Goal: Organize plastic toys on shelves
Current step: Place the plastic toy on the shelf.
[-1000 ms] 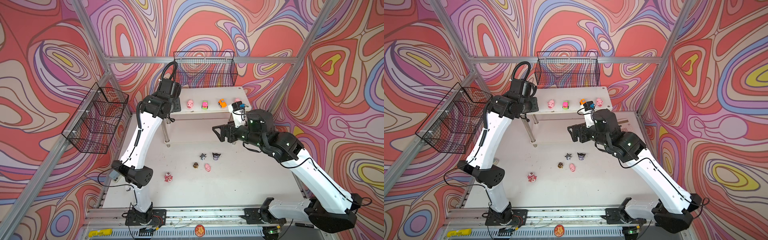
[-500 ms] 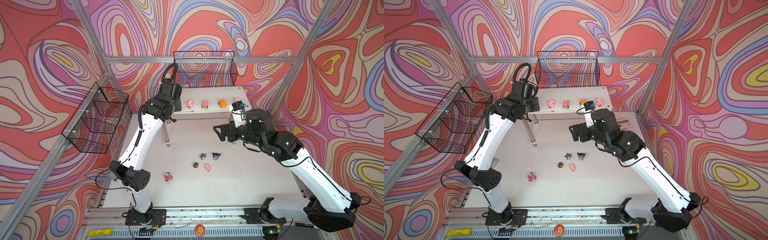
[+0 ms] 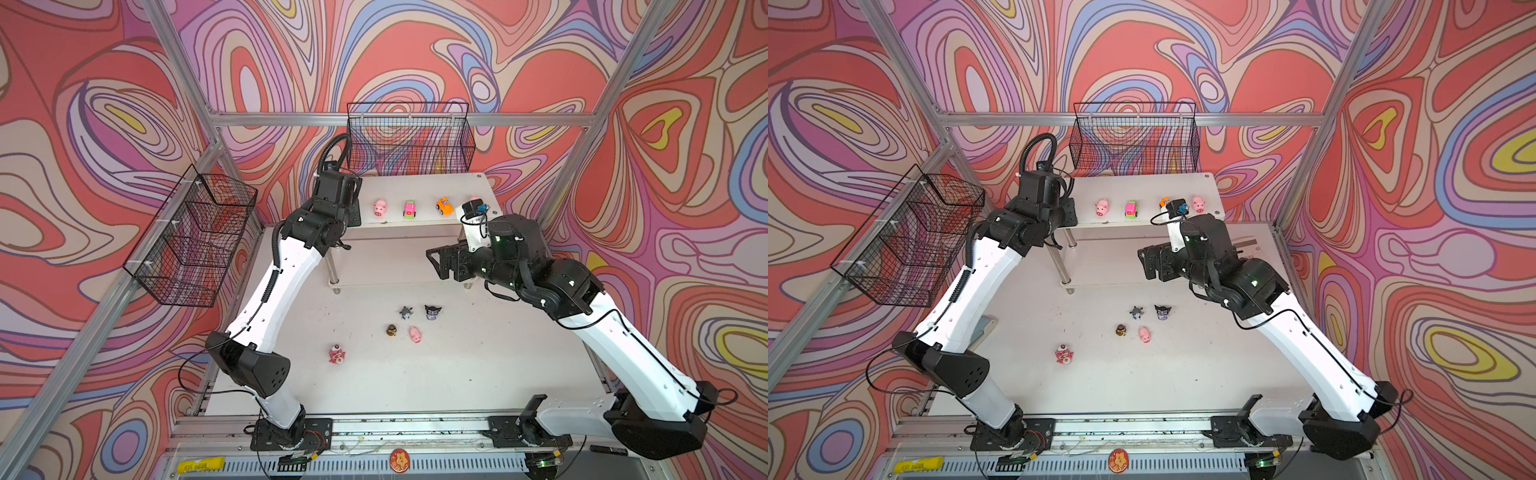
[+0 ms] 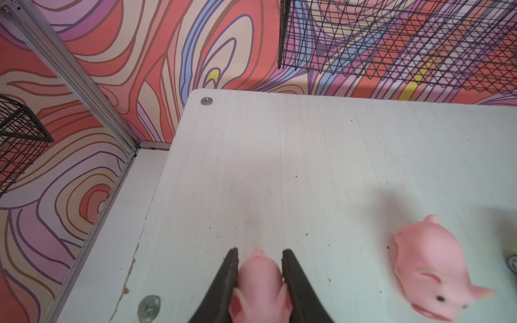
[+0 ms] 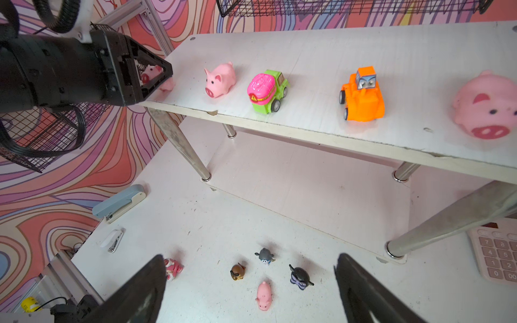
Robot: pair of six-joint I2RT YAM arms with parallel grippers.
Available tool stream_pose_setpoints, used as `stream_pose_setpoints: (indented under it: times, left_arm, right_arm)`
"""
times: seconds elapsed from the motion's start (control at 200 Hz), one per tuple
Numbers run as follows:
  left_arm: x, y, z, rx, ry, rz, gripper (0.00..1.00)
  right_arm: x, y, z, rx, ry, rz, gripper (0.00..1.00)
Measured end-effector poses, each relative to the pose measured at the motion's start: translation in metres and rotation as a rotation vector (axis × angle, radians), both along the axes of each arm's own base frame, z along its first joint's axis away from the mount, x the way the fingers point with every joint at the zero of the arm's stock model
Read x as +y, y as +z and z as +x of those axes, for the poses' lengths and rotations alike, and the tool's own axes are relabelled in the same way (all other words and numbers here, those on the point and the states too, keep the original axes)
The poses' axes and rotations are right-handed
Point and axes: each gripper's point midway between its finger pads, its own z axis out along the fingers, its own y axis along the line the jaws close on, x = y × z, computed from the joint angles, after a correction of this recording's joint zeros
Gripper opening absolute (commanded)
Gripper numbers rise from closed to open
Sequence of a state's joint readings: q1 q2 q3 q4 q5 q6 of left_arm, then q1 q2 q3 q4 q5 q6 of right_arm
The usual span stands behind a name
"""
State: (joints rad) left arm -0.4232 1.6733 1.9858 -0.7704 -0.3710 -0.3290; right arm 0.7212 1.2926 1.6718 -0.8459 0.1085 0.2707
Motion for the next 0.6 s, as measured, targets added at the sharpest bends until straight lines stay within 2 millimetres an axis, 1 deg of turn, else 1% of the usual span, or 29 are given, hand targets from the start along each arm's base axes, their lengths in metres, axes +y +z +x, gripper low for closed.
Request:
stream_pose_setpoints:
  times: [0.17, 0.391, 0.601]
  left_arm:
    - [0.0, 0.001, 0.0, -0.036, -0.012, 0.003, 0.28]
    - [-0.004, 0.002, 0.009, -0.083, -0.024, 0.005, 0.29]
    - [-0.005, 0.003, 0.014, -0.137, -0.04, 0.027, 0.3]
  right_arm:
    - [0.0, 0.0, 0.0, 0.0, -0.002, -0.002, 0.98]
    - [-0.002, -0.003, 0.001, 0.008, -0.01, -0.015, 0.98]
    - [-0.003, -0.005, 0.006, 0.011, -0.019, -0.03, 0.98]
